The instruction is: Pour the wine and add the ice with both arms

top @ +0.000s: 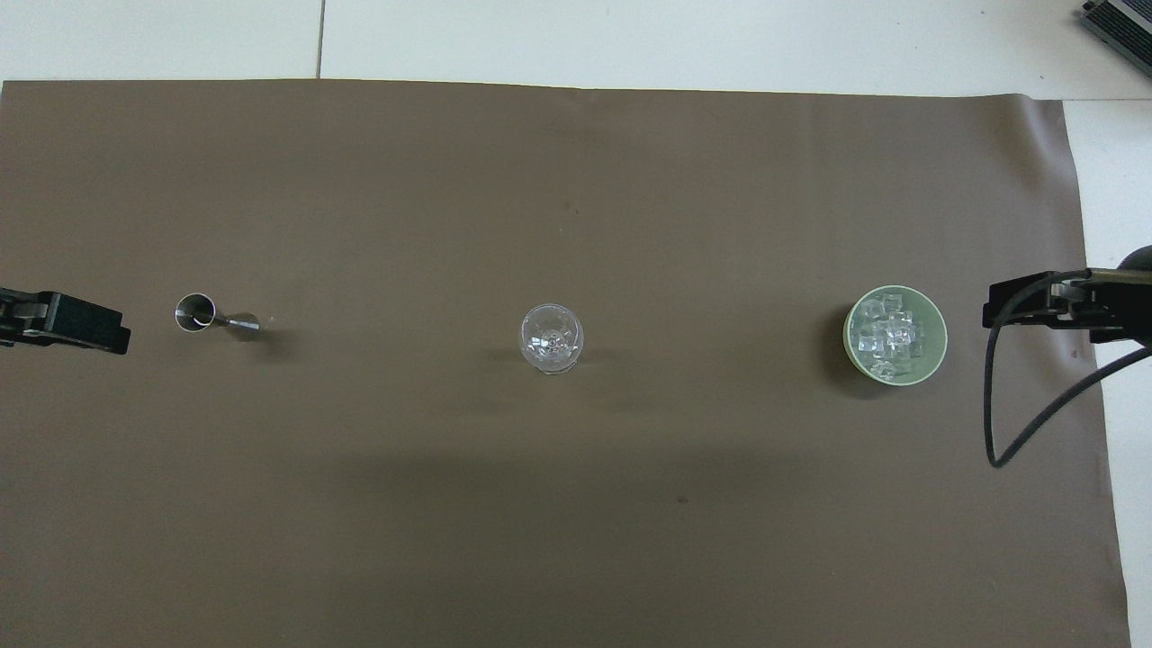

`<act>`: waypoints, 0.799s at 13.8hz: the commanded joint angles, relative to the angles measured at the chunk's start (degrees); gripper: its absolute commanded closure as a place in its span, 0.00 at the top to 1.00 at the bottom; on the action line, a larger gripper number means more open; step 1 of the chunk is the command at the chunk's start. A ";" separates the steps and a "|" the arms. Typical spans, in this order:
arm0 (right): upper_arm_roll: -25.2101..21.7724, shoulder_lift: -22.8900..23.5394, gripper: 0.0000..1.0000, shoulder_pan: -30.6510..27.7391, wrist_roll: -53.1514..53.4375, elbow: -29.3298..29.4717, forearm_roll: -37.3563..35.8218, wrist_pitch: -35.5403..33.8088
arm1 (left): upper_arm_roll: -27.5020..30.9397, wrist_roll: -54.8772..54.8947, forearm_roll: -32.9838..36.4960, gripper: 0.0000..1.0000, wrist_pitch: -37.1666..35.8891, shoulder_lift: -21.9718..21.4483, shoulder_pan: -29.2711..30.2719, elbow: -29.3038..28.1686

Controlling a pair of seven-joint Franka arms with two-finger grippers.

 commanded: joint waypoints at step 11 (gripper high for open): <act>-0.07 -0.45 1.00 -0.12 -1.48 -0.35 0.53 -0.39 | 3.15 -0.41 0.14 1.00 -3.06 7.17 -1.88 9.34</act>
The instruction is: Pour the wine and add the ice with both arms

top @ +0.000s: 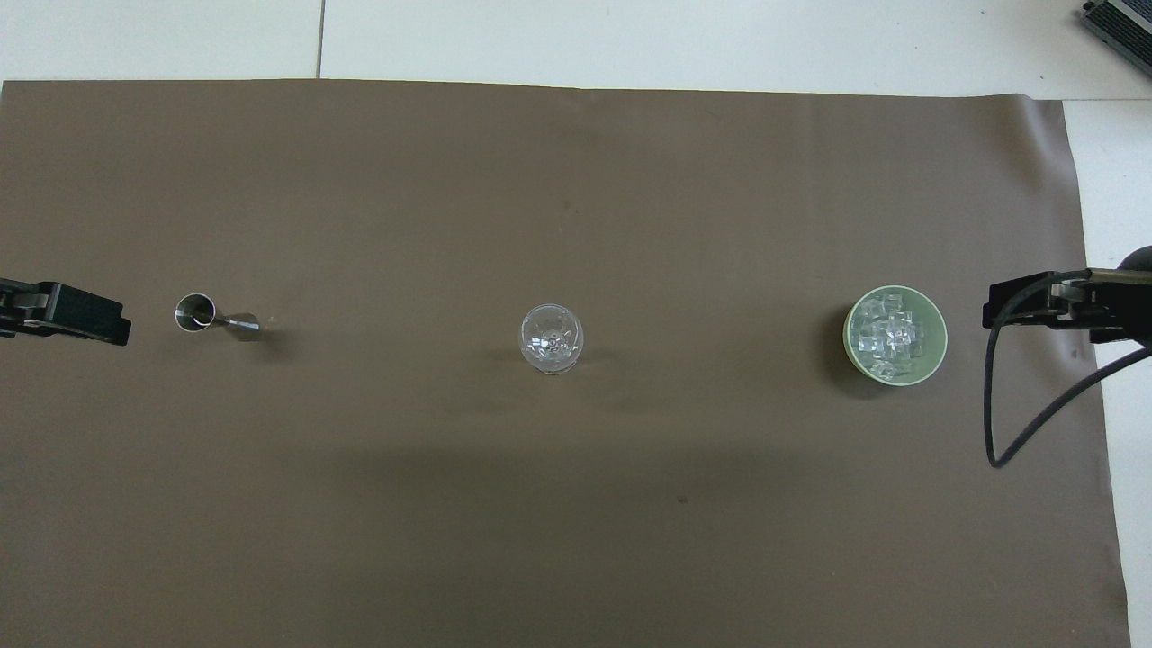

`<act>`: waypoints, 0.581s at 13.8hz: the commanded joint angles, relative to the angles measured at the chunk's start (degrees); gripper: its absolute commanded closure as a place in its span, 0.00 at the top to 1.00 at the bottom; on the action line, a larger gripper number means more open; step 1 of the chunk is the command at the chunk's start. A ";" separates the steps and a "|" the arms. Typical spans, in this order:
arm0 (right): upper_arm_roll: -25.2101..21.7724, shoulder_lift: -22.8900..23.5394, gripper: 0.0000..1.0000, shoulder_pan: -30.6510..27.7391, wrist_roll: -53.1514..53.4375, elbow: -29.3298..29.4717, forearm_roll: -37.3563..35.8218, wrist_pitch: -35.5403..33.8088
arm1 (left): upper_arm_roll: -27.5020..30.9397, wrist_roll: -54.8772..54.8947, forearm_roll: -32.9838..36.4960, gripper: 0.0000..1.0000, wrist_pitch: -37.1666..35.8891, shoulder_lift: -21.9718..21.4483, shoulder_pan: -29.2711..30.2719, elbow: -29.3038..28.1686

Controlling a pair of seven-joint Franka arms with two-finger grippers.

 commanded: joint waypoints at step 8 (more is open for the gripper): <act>-0.07 -0.45 1.00 -0.12 -1.48 -0.35 0.53 -0.39 | 17.79 -10.87 -13.64 1.00 -8.04 21.12 -4.39 21.16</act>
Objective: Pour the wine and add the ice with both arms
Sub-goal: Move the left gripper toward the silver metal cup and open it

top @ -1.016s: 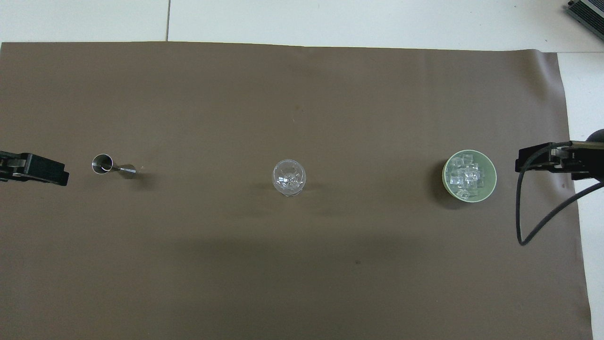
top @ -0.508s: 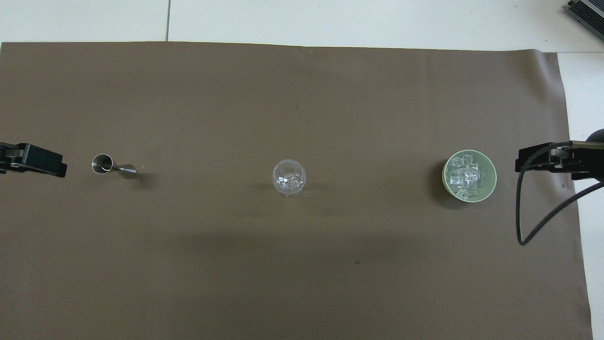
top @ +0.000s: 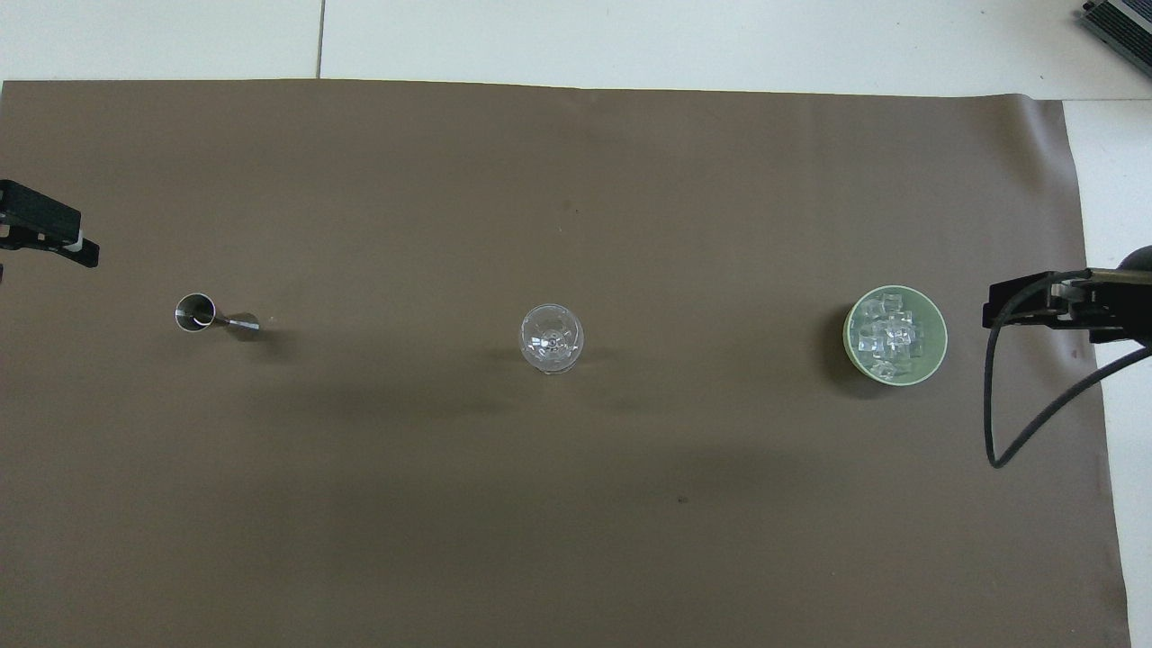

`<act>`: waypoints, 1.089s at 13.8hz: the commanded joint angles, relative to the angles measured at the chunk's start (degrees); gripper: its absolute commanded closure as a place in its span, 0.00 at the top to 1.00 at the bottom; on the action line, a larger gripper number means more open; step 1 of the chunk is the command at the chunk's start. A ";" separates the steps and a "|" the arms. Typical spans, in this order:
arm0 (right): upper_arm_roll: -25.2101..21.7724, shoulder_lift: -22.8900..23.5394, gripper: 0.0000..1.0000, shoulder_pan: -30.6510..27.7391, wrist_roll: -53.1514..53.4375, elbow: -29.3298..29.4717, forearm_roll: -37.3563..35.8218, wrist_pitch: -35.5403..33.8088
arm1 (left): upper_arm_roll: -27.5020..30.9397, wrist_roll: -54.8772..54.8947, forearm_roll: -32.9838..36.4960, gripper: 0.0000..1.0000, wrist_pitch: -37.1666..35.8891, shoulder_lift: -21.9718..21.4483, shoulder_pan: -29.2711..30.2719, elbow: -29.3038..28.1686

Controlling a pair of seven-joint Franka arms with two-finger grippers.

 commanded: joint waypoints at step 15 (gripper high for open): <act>-0.07 -0.45 1.00 -0.12 -1.48 -0.35 0.53 -0.39 | 8.31 -51.87 -35.07 1.00 9.43 9.70 5.89 -0.51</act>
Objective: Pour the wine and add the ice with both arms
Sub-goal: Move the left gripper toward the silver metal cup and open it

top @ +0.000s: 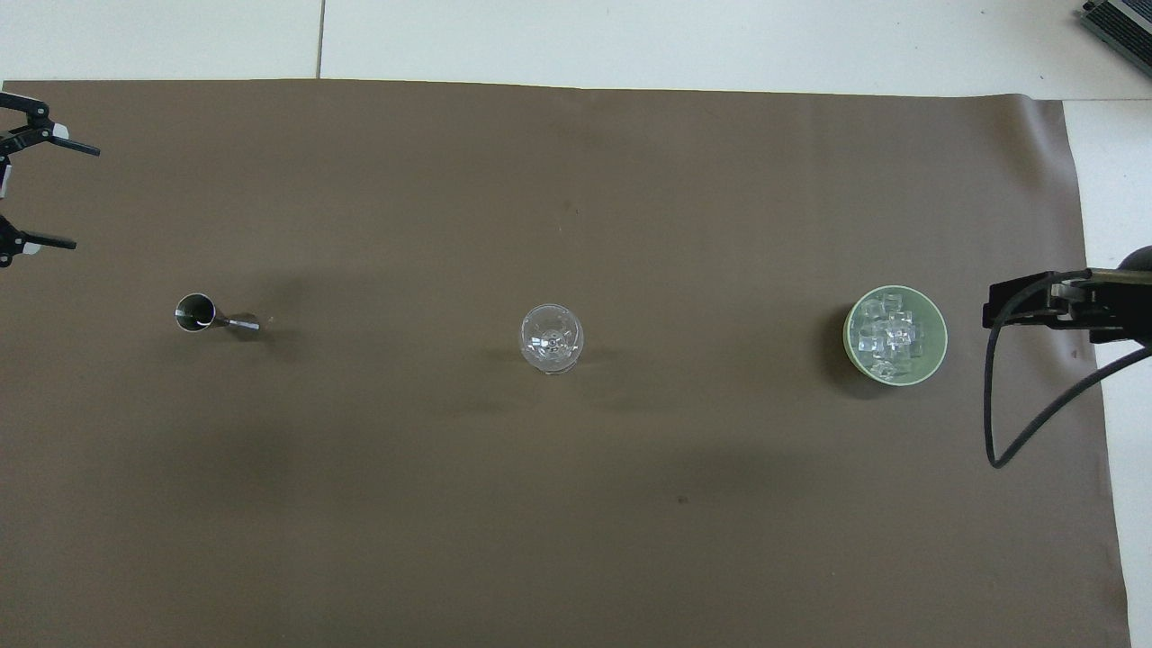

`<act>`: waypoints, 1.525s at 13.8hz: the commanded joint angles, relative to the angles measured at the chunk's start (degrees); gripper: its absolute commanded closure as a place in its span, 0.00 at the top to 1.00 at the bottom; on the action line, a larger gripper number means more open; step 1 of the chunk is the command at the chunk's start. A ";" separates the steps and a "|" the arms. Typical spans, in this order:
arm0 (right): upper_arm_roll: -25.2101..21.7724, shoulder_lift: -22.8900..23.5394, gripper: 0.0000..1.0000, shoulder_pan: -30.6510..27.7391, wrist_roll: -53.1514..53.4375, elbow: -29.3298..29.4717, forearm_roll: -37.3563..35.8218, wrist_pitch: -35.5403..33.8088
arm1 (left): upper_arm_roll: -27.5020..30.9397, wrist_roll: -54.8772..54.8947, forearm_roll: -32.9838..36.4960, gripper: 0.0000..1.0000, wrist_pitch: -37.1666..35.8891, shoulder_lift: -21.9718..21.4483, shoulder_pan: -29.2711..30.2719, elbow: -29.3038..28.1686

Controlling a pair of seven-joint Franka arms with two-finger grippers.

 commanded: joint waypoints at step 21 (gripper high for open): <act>-0.07 -0.45 1.00 -0.12 -1.48 -0.35 0.53 -0.39 | 2.54 0.11 -18.34 1.00 13.41 -6.31 6.11 -28.05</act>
